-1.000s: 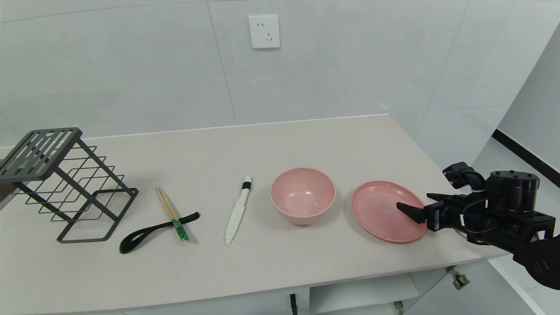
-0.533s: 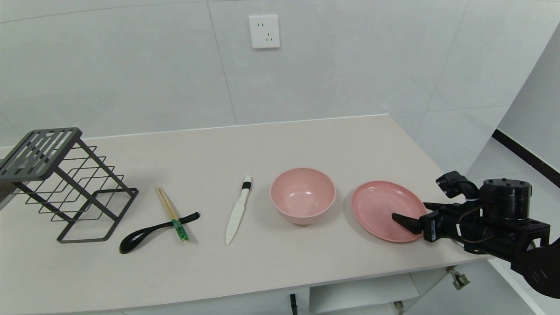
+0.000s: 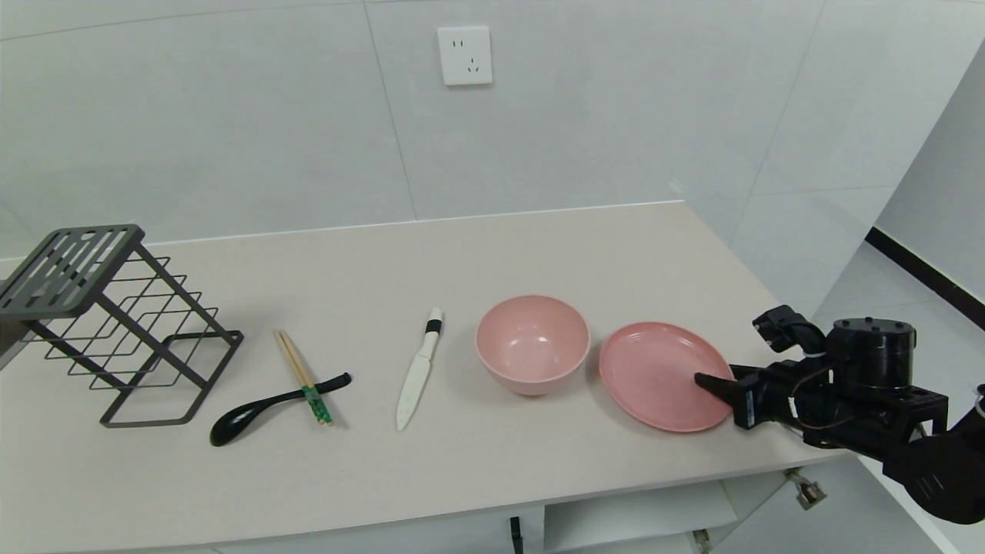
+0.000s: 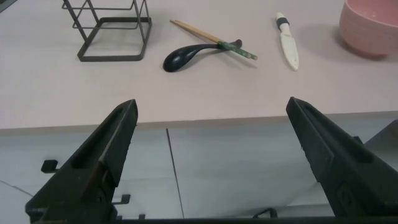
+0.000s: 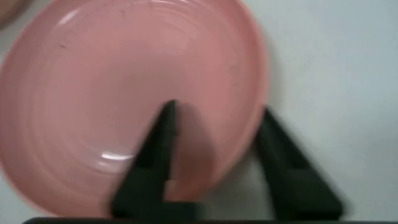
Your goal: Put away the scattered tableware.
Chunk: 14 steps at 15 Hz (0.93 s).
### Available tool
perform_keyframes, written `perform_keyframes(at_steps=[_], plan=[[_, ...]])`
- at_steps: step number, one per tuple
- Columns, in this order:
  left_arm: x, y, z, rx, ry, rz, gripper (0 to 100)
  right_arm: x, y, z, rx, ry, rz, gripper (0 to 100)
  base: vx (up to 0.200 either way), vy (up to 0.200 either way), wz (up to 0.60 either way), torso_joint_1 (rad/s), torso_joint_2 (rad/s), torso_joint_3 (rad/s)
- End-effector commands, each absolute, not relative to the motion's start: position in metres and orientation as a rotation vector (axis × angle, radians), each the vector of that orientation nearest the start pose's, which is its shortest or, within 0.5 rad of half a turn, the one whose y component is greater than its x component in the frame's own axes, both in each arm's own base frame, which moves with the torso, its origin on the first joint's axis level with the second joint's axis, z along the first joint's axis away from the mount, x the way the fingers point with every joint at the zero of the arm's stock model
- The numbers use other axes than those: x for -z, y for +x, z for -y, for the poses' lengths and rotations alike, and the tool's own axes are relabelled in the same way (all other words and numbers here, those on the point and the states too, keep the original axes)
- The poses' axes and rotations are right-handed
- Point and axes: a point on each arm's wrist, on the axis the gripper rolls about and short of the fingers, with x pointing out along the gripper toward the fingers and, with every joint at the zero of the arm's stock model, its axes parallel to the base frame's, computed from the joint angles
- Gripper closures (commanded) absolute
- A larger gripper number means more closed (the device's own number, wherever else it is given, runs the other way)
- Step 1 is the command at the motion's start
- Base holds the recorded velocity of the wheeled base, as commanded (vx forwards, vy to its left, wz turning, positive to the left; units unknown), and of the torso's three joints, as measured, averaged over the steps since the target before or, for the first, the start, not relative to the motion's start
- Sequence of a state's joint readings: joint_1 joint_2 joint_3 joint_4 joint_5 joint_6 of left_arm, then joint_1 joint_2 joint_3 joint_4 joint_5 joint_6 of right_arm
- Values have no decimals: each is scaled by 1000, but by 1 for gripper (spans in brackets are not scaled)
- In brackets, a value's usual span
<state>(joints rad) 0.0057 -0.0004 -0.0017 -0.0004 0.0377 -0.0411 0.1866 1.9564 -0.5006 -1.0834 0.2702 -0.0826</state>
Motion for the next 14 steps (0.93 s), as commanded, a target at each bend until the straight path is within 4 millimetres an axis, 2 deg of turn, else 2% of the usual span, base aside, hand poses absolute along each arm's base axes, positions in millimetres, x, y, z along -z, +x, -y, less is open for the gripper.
perform_keyframes(at_steps=[1,6,9,11,14], plan=[[-76,-23,-1,-46,-41,4,0,-73,295,-63,-470,-63,-368,100,0,0,0,0,0,0],[-76,-23,-1,-46,-38,4,0,-73,299,-51,-421,-56,-371,100,0,0,0,0,0,0],[-76,-23,-1,-44,-37,4,0,-112,291,-50,-420,-66,-231,100,0,0,0,0,0,0],[-76,-23,-1,-46,-40,4,0,-146,276,-46,-412,-71,-109,100,0,0,0,0,0,0],[-76,-23,-1,-46,-40,4,0,-173,248,-42,-409,-74,-7,100,0,0,0,0,0,0]])
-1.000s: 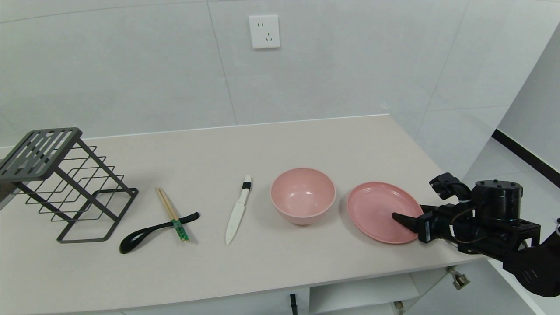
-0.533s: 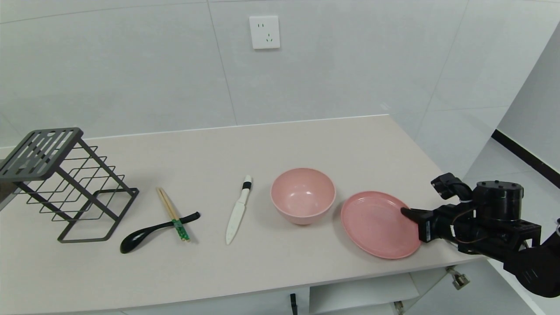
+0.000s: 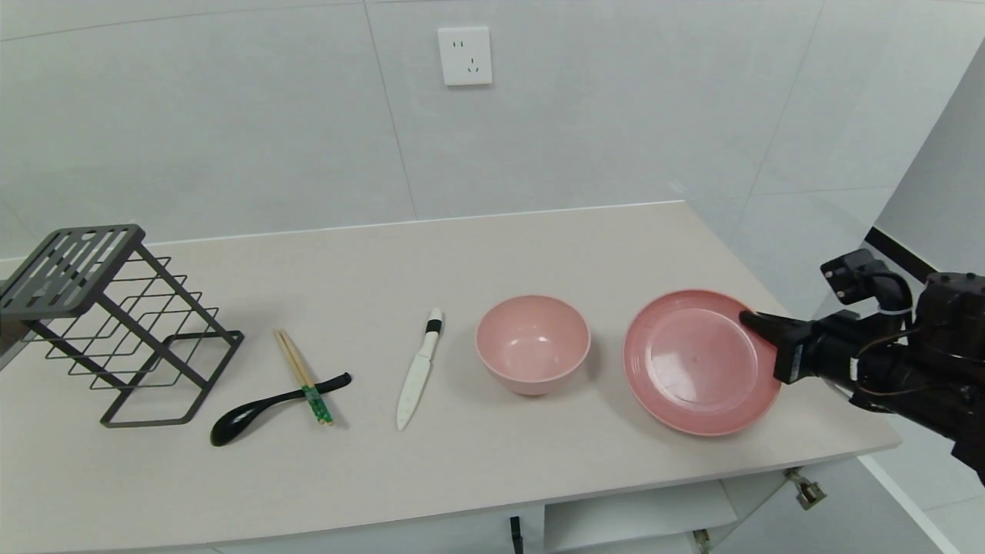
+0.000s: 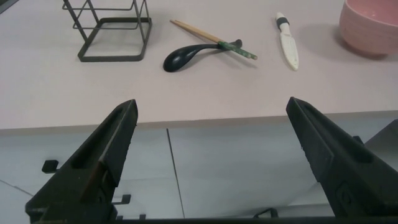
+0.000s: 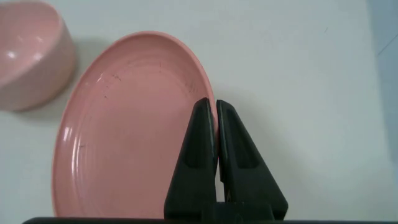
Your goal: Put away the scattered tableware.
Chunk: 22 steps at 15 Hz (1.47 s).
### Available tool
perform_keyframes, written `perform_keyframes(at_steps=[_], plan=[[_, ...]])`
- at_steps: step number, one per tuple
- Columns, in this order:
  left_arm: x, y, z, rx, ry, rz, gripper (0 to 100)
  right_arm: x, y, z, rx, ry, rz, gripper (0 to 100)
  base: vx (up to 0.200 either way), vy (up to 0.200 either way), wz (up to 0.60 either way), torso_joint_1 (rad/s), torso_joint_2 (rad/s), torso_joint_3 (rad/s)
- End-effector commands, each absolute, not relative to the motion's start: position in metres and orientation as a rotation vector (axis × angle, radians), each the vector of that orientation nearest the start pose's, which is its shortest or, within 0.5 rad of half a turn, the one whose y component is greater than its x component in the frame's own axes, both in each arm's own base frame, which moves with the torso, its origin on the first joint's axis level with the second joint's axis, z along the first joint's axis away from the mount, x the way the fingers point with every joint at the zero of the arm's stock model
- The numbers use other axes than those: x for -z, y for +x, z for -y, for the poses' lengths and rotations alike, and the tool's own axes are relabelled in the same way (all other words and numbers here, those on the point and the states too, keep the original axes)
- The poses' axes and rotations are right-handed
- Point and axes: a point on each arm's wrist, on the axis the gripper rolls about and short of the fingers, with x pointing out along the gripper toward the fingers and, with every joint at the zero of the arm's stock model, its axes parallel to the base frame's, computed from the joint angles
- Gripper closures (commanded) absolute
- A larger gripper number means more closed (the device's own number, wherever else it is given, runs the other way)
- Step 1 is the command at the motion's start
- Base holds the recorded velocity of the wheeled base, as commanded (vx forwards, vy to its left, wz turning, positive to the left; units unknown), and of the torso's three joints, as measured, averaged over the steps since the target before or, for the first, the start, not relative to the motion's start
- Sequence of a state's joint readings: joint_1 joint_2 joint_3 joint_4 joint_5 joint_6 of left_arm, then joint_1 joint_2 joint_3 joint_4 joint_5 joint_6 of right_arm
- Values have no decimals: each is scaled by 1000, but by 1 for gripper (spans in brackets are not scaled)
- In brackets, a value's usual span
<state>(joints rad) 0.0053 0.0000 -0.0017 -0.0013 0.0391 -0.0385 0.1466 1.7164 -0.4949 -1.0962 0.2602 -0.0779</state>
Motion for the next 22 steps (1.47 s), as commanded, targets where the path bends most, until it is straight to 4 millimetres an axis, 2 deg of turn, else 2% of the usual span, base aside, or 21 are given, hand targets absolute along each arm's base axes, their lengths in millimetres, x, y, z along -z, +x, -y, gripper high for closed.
perform_keyframes(at_steps=[1,3,5,6,7,9,10,11,12,14,16,18,19,21,22], plan=[[-76,-23,-1,-44,-40,4,0,-175,239,-41,-407,-74,8,100,0,0,0,0,0,0],[-76,-23,-1,-46,-40,4,0,-175,233,-35,-387,-69,29,100,0,0,0,0,0,0],[-76,-23,-1,-46,-37,4,0,-179,237,-32,-370,-51,60,100,0,0,0,0,0,0],[-76,-23,-1,-46,-37,4,0,-173,232,-31,-372,-47,53,100,0,0,0,0,0,0],[-76,-23,-1,-46,-37,4,0,-167,224,-30,-374,-47,33,100,0,0,0,0,0,0],[-80,-23,0,-33,-22,46,0,-168,184,-19,-335,-52,57,100,0,0,0,0,0,0],[-90,-24,0,-33,14,142,0,-174,174,-17,-324,-59,94,100,0,0,0,0,0,0],[-98,-25,0,-36,61,221,0,-181,172,-15,-319,-63,131,100,0,0,0,0,0,0],[-103,-27,0,-18,60,257,0,-181,172,-15,-317,-65,129,100,0,0,0,0,0,0],[-130,-27,2,84,36,237,0,-181,171,-15,-314,-67,133,100,0,0,0,0,0,0],[-183,-5,4,178,30,136,0,-188,167,-14,-313,-69,166,100,0,0,0,0,0,0],[-213,37,8,344,-9,48,0,-189,165,-14,-312,-70,177,100,0,0,0,0,0,0],[-219,61,12,418,-12,41,0,-191,164,-14,-312,-71,183,100,0,0,0,0,0,0],[-220,94,19,480,-4,70,0,-191,163,-14,-312,-71,186,100,0,0,0,0,0,0],[-214,100,20,505,-6,76,0,-191,163,-14,-312,-71,184,100,0,0,0,0,0,0]])
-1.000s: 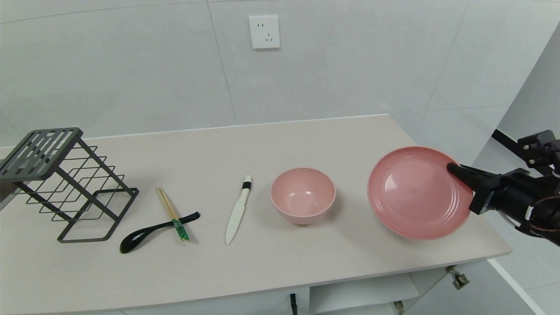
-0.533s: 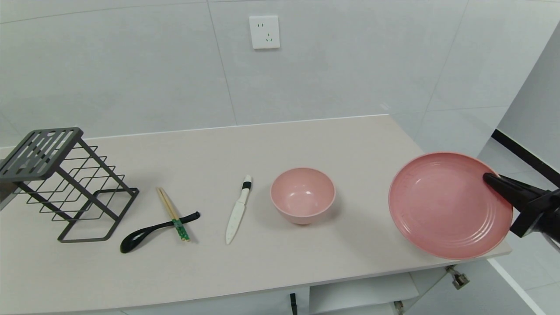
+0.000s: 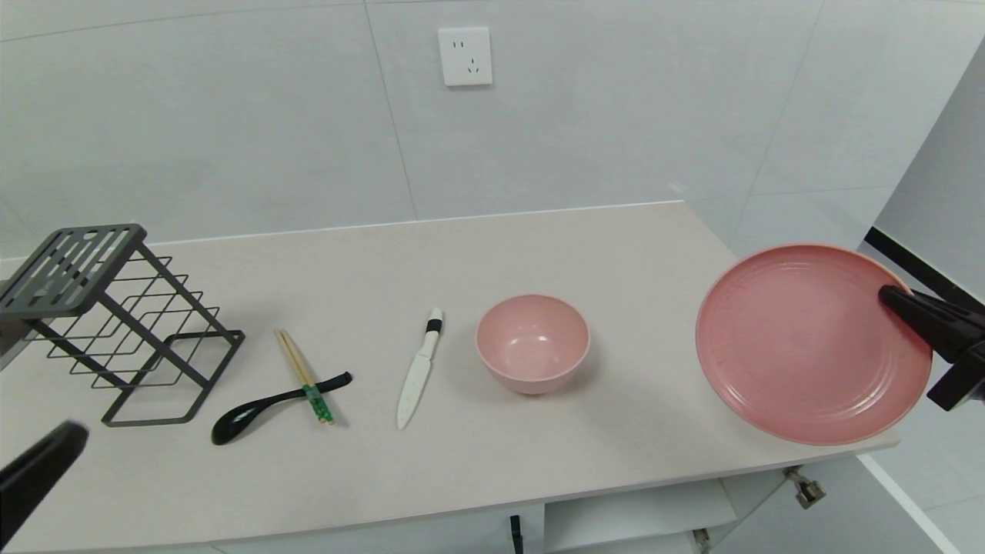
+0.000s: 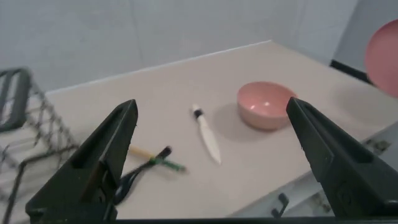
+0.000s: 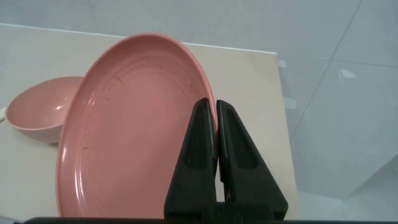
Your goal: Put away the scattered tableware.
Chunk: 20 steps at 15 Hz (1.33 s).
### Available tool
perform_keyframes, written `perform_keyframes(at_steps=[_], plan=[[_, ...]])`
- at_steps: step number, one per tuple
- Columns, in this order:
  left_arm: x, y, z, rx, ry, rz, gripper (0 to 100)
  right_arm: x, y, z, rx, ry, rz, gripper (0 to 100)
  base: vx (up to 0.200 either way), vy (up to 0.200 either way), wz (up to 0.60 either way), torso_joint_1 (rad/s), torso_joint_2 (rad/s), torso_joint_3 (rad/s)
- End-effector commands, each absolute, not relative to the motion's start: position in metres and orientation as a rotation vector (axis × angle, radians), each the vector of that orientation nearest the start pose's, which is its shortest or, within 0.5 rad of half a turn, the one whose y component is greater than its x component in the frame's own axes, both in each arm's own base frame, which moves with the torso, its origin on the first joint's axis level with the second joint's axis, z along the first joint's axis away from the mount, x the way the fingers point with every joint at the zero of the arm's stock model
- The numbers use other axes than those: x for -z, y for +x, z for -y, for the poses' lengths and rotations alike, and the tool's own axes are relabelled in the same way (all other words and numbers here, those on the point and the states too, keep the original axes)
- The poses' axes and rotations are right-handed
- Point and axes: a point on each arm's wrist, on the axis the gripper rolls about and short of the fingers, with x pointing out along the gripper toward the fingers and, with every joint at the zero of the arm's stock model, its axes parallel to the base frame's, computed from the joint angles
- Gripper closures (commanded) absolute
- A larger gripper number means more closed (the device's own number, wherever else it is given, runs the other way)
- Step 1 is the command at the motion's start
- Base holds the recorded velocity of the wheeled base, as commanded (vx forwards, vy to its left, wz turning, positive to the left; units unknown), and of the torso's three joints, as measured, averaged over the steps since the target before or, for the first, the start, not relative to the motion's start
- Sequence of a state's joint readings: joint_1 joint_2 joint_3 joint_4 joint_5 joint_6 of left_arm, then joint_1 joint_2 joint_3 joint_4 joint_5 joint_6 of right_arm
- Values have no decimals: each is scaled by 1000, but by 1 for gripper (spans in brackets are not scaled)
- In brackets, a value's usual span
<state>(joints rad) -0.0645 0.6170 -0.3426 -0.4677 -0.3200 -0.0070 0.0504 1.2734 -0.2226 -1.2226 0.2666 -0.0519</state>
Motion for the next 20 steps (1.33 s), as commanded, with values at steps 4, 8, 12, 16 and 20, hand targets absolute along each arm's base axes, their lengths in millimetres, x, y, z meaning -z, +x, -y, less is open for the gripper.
perform_keyframes(at_steps=[4,8,12,16,20], plan=[[-207,106,23,588,-2,62,0,-191,163,-14,-314,-71,186,100,0,0,0,0,0,0],[-208,132,40,770,4,64,0,-191,162,-14,-315,-71,186,100,0,0,0,0,0,0],[-191,187,63,853,2,69,0,-192,161,-14,-315,-73,192,100,0,0,0,0,0,0],[-181,229,81,890,-12,58,0,-194,158,-14,-314,-74,203,100,0,0,0,0,0,0],[-178,255,103,827,-187,-173,0,-193,157,-14,-314,-80,202,100,0,0,0,13,1,1]])
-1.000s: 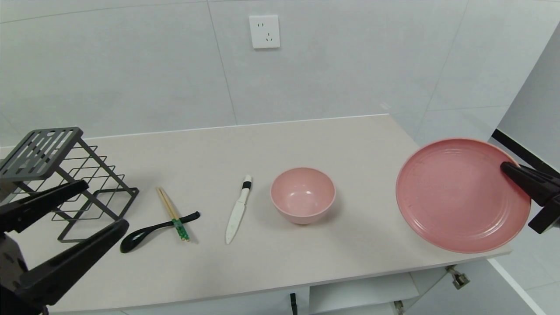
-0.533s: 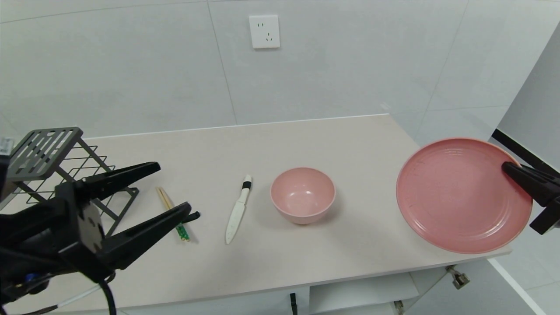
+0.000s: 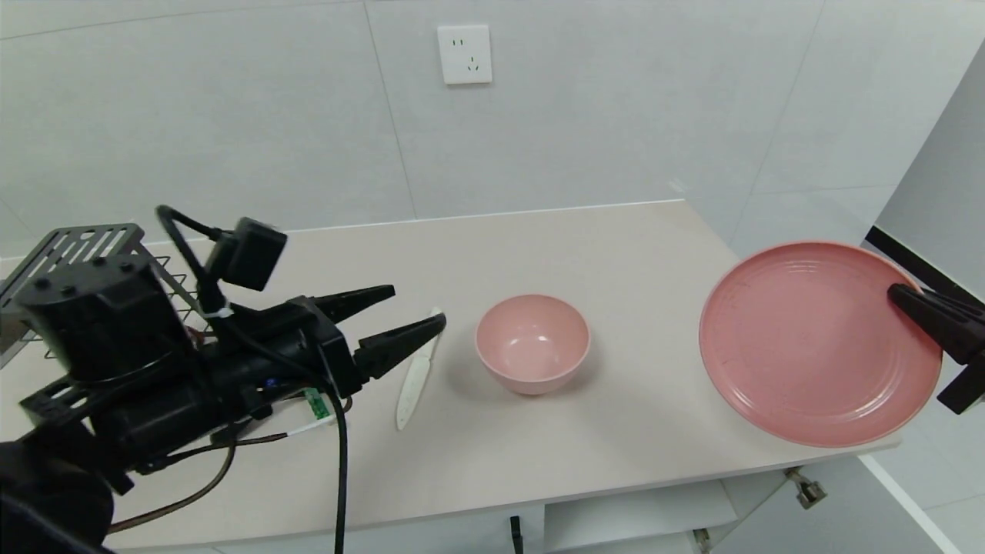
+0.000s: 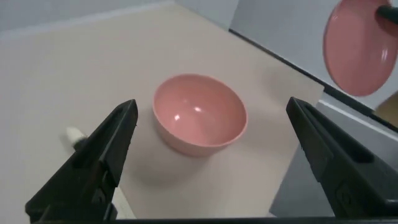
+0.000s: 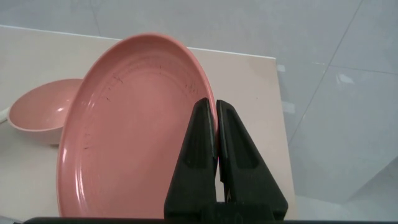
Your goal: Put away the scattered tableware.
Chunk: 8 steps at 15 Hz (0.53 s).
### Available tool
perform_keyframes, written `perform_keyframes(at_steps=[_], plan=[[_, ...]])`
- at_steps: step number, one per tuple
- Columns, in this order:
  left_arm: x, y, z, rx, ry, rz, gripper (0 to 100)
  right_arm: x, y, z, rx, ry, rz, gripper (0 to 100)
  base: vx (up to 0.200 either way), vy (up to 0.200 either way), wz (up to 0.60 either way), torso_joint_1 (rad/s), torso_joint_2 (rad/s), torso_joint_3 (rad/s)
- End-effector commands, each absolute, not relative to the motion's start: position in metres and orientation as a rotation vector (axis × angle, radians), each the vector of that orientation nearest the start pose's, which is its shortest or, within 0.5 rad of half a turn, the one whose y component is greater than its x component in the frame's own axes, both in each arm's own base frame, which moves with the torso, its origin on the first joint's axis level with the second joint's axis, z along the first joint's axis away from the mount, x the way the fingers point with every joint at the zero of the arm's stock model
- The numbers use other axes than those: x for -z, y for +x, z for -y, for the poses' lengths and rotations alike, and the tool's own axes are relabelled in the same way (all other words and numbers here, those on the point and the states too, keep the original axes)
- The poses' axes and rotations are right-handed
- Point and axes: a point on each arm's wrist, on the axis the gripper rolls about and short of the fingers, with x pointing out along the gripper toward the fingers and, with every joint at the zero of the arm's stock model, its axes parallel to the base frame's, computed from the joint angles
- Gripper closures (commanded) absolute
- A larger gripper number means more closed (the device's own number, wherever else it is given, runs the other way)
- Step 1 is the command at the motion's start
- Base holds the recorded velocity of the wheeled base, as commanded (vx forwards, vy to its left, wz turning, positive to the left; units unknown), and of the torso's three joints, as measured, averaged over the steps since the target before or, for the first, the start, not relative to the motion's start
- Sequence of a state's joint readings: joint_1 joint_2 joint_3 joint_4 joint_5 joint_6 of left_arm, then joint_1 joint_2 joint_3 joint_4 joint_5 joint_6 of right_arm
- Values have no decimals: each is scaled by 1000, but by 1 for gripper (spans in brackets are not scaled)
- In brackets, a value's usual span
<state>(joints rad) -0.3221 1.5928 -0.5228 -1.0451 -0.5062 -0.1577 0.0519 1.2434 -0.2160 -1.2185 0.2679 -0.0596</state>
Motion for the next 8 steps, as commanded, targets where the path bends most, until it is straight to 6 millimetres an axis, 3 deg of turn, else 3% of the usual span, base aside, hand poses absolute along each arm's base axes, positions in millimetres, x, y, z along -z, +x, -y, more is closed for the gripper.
perform_keyframes(at_steps=[1,4,8], plan=[[-180,261,105,809,-191,-235,0,-193,156,-14,-314,-80,206,100,0,0,0,0,0,0],[-184,266,113,782,-173,-336,0,-194,155,-14,-313,-85,208,100,0,0,0,0,0,0],[-162,289,121,735,-85,-364,0,-193,155,-14,-316,-86,207,100,0,0,0,0,0,0]])
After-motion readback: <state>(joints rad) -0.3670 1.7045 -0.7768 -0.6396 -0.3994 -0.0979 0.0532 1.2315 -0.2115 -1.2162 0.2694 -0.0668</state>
